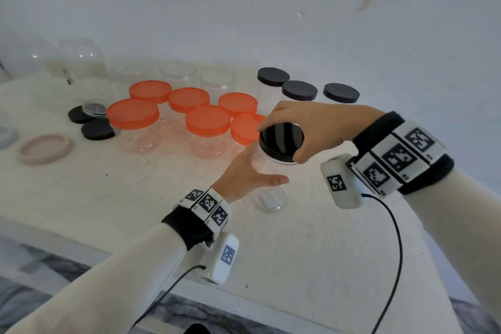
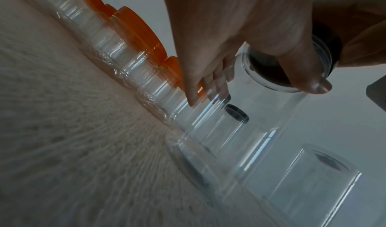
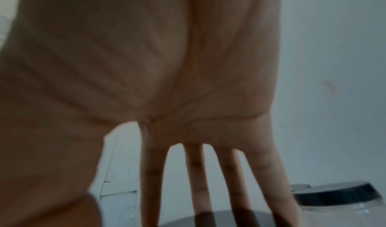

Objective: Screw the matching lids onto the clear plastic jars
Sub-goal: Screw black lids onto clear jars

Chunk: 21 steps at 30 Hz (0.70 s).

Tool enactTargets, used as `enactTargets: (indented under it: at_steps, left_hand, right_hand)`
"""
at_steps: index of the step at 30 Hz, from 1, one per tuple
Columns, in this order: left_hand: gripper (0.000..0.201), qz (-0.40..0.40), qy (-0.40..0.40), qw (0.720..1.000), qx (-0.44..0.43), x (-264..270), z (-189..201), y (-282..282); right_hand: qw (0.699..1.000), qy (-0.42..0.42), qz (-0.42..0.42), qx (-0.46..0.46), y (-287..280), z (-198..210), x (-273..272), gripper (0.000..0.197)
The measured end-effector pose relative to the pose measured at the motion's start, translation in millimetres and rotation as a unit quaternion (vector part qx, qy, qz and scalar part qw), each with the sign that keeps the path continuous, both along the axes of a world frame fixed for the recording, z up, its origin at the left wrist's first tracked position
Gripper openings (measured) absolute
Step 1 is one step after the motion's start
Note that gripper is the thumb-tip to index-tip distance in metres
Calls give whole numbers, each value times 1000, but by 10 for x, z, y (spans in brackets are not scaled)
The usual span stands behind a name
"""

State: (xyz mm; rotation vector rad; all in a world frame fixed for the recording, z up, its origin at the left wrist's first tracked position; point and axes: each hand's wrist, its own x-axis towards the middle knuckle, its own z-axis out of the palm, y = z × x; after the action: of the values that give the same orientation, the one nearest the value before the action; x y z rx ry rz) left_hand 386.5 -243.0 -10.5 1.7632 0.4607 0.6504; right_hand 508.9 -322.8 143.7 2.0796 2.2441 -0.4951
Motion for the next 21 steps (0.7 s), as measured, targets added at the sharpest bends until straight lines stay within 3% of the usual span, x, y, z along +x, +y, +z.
enactTargets:
  at_steps: [11, 21]
  left_hand:
    - [87, -49, 0, 999, -17, -38, 45, 58]
    - [98, -33, 4, 999, -10, -20, 51, 42]
  right_hand:
    - [999, 15, 18, -36, 47, 6, 34, 73]
    - [1000, -20, 5, -16, 107, 12, 44, 67]
